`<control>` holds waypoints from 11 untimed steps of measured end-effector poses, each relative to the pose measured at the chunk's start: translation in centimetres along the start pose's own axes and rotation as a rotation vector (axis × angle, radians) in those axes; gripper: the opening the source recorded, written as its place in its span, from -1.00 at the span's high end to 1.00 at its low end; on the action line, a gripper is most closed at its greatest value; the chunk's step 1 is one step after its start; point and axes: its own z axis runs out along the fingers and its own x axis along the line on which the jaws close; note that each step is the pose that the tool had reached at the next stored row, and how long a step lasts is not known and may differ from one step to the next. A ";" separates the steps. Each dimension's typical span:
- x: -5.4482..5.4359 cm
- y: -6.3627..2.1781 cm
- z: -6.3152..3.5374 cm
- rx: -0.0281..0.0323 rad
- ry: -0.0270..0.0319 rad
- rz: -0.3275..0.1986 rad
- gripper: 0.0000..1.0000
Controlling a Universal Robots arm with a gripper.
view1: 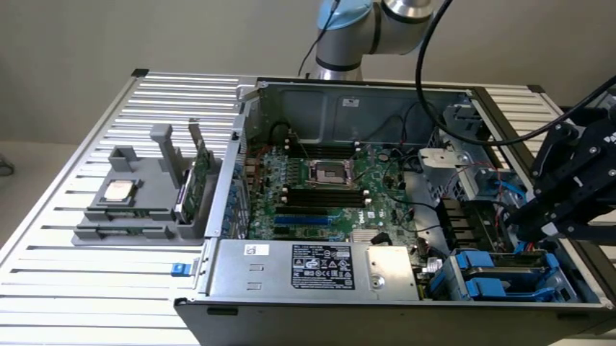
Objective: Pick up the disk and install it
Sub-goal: 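Insert the first disk wire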
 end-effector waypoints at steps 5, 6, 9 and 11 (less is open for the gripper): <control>0.0 -0.10 0.73 -0.0156 -0.0011 -0.010 0.45; 0.0 -0.07 0.88 -0.0225 -0.0018 -0.015 0.45; 0.0 -0.03 1.03 -0.0295 -0.0031 -0.022 0.45; 0.0 -0.02 1.07 -0.0313 -0.0037 -0.025 0.45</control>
